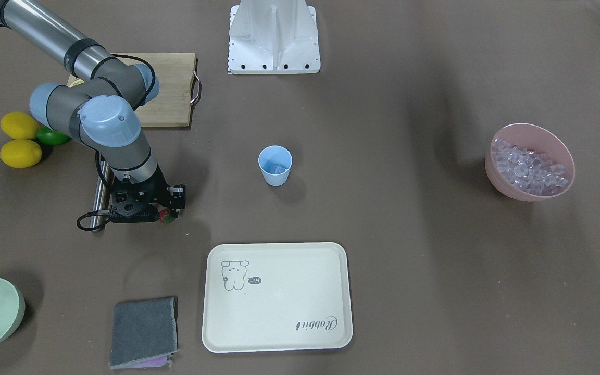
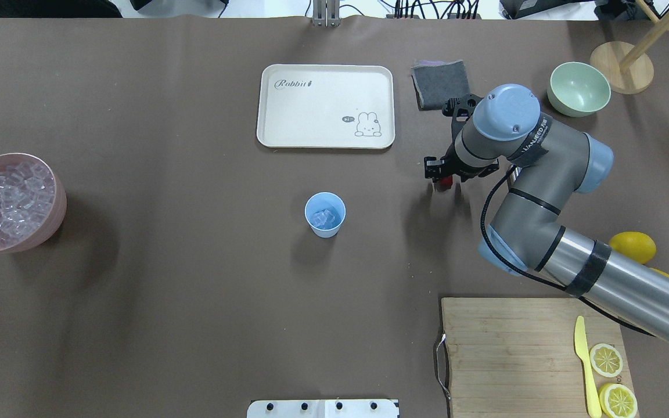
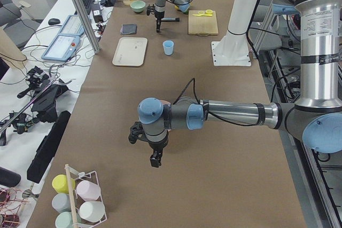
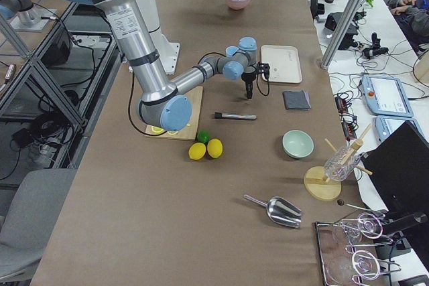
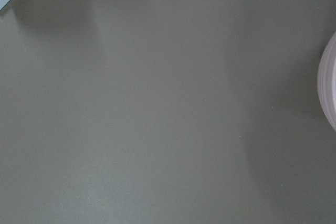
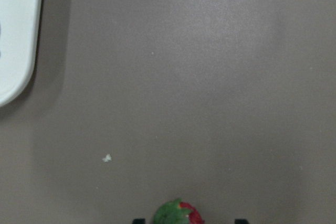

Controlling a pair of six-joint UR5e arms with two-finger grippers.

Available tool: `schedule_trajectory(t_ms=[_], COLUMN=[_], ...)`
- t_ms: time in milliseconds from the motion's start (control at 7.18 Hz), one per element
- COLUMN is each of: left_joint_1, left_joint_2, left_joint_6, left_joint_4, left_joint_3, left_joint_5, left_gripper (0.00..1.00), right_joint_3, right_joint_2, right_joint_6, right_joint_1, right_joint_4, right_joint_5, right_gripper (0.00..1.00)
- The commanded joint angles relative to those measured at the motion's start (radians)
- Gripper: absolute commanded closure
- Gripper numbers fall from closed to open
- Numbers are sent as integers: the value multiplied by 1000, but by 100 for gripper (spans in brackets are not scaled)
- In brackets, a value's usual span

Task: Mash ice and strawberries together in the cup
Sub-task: 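Lower the right gripper onto the red strawberry and grasp it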

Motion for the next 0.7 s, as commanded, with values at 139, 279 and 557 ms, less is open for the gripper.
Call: schedule_trajectory(t_ms=[139, 279, 557], left_joint_1=[0, 0, 0], left_joint_2=[0, 0, 0], left_joint_6=[0, 0, 0], left_joint_4=[-2, 0, -2], left_joint_3=[-1, -3, -4], left_joint_5=[0, 0, 0], left_gripper=[0, 0, 0], right_joint_3=[-5, -5, 9], right_joint_2=[11, 31, 85], right_joint_6=[-2, -2, 1], right_joint_1=[1, 1, 14], right_joint_4=[1, -3, -13], right_joint_5=[0, 2, 8], right_gripper=[100, 100, 100])
